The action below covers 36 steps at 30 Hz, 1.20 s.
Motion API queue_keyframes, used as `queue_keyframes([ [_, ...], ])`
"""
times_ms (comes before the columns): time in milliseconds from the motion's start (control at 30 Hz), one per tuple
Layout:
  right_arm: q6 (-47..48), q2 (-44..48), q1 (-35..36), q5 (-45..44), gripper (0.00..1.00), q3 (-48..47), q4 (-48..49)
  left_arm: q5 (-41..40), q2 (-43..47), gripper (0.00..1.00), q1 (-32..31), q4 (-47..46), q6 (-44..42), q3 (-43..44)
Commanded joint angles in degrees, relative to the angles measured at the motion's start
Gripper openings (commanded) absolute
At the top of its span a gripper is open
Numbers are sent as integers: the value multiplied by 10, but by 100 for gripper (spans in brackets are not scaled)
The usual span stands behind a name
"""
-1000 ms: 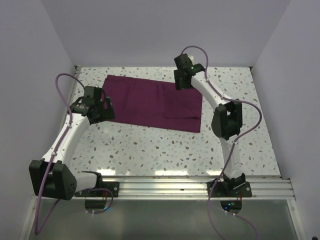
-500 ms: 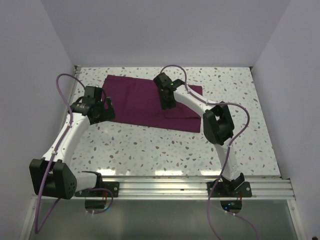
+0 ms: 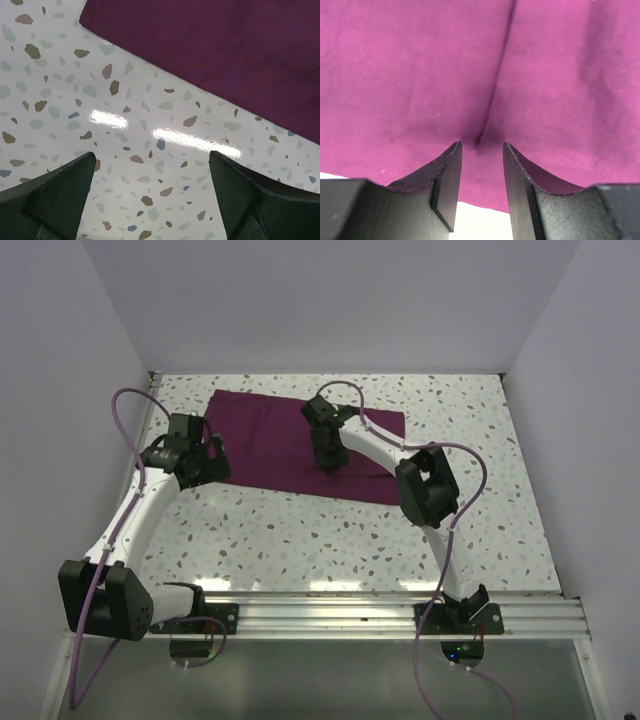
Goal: Open and lay out the surgical kit
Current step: Open the surgical kit at the center of the board.
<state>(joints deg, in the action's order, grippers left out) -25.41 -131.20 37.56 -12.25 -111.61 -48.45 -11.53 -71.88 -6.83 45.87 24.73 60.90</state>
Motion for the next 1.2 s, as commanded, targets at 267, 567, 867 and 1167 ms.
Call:
queue_keyframes([
  [267,-5,-5,8,-22,40,-16,-11,5,-6,100,-2,-30,2,1],
  [567,6,-43,7,-37,25,-26,-17,-1,-8,100,-2,-24,-4,2],
  [867,15,-1,7,-52,5,-31,-47,0,-10,100,-1,-29,-4,4],
  [1167,32,52,8,-75,0,-84,-108,6,-12,100,-1,-43,-2,9],
])
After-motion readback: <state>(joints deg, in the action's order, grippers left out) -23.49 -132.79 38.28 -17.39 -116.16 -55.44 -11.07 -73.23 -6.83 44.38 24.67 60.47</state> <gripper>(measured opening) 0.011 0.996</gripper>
